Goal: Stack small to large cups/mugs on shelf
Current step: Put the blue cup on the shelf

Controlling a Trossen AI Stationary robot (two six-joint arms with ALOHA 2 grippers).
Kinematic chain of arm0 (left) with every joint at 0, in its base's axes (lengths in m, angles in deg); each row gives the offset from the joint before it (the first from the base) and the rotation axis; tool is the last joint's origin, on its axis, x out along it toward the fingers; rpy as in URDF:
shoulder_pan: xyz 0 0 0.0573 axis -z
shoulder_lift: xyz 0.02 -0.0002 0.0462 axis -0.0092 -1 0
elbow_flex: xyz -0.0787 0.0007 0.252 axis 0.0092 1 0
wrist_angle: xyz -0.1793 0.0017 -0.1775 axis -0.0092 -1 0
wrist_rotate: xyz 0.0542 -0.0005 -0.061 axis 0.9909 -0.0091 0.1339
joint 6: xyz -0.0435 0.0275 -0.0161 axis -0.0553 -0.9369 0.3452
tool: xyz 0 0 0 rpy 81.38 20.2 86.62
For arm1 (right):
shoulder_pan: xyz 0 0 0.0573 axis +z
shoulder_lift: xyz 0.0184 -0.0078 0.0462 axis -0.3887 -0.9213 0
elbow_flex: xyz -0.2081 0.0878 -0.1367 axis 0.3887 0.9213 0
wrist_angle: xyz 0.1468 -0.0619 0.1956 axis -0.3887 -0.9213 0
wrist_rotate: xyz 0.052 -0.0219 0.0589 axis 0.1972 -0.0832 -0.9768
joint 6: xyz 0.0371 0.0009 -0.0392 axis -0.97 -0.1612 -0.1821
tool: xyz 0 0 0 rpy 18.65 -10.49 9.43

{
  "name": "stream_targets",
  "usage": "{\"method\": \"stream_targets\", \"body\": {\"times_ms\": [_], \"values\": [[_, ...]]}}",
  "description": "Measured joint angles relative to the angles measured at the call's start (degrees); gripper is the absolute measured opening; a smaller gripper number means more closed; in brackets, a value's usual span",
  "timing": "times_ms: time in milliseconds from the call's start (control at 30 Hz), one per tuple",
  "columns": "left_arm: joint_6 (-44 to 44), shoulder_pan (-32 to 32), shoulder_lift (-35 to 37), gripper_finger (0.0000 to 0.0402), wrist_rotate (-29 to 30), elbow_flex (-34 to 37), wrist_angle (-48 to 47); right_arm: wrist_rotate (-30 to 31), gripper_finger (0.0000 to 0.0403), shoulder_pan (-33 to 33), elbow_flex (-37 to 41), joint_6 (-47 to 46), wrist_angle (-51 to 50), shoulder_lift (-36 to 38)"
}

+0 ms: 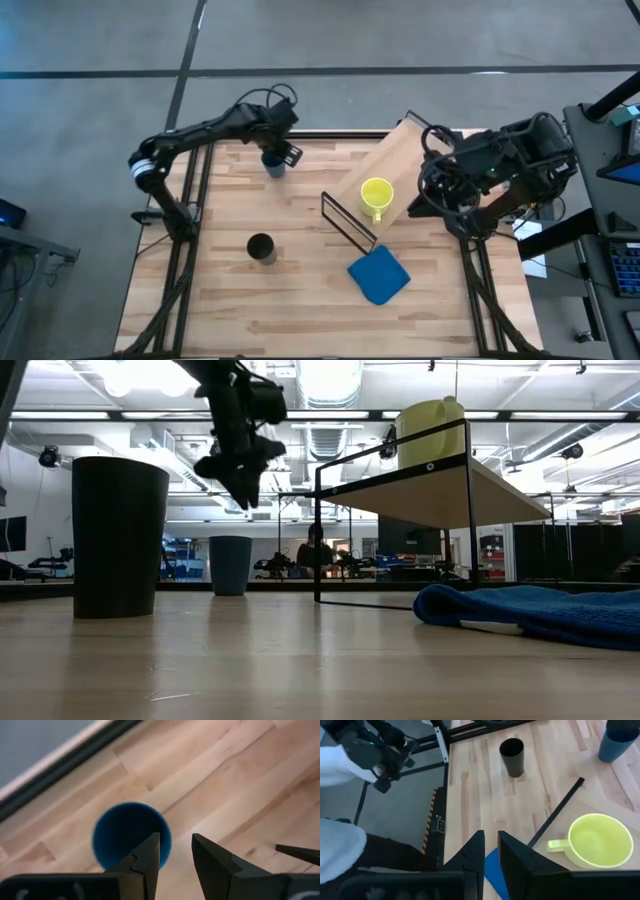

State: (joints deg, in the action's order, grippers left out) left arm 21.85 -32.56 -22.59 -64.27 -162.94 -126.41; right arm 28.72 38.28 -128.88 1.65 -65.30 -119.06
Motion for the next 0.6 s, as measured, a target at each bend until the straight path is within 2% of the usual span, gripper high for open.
{"method": "stream_targets", "body": {"times_ms": [133, 600], "values": [[2.87, -0.11, -2.66, 0.01, -1.2, 0.0, -1.0, 0.0, 0.0047, 0.39, 0.0, 0.02, 0.0, -0.44], [3.1, -0.04, -6.27, 0.01, -0.48, 0.0, -2.75, 0.02, 0.0047, 0.49, 0.47, 0.2, 0.0, -0.42]]}}
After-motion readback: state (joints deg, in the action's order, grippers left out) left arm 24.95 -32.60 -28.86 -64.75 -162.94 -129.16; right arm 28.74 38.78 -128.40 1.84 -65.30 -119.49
